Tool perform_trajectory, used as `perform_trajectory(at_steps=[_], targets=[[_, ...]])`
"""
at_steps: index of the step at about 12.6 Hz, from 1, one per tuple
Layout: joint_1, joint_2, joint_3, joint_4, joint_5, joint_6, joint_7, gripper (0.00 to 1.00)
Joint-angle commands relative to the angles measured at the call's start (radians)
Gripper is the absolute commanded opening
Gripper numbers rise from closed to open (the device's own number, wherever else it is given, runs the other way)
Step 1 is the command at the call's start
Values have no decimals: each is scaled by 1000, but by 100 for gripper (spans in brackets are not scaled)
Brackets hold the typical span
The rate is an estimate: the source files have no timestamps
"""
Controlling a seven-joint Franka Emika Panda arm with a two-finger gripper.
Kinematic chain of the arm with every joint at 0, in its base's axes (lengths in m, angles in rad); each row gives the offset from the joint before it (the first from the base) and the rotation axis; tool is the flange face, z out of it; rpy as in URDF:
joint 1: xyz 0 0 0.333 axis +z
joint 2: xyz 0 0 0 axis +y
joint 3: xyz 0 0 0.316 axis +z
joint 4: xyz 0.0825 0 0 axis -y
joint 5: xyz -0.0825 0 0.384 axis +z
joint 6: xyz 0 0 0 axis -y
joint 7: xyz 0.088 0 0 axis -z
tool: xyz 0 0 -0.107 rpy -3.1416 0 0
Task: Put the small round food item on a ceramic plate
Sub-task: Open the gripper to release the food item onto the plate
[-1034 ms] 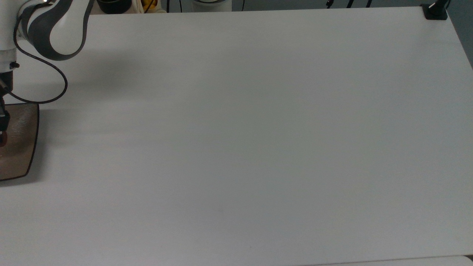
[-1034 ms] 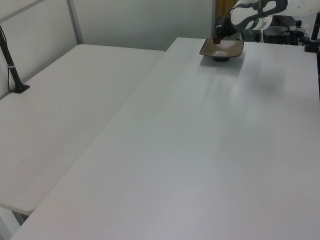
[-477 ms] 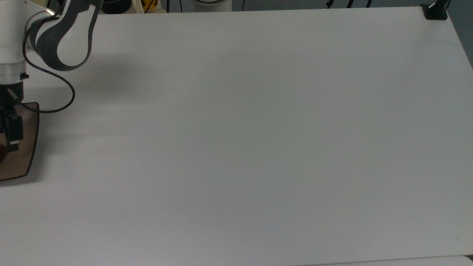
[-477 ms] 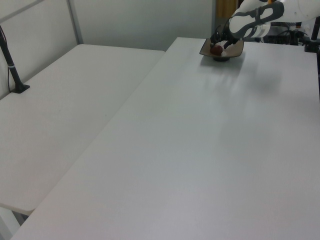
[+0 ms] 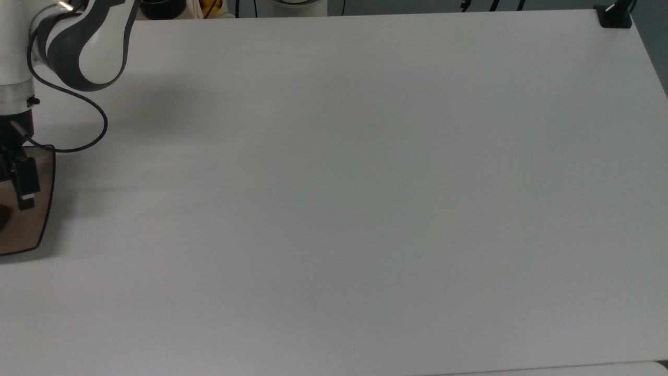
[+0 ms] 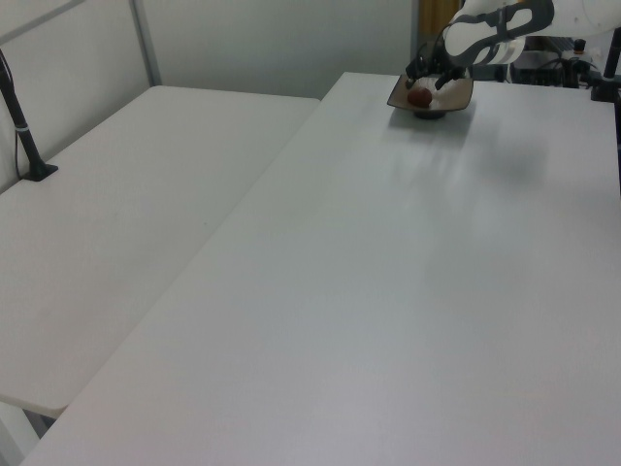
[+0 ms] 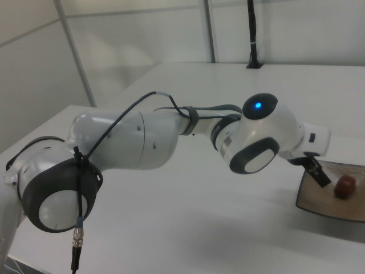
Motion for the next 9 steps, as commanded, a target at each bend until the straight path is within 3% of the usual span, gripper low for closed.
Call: perform_trajectory(at_steps=[1,6,9], targets=[[13,-93,-6,-18,-163,-314,-34,100],[85,-311,22,-87,-180,-758,-118,100],[95,-493,147,-255,-272,-844,-111,100]])
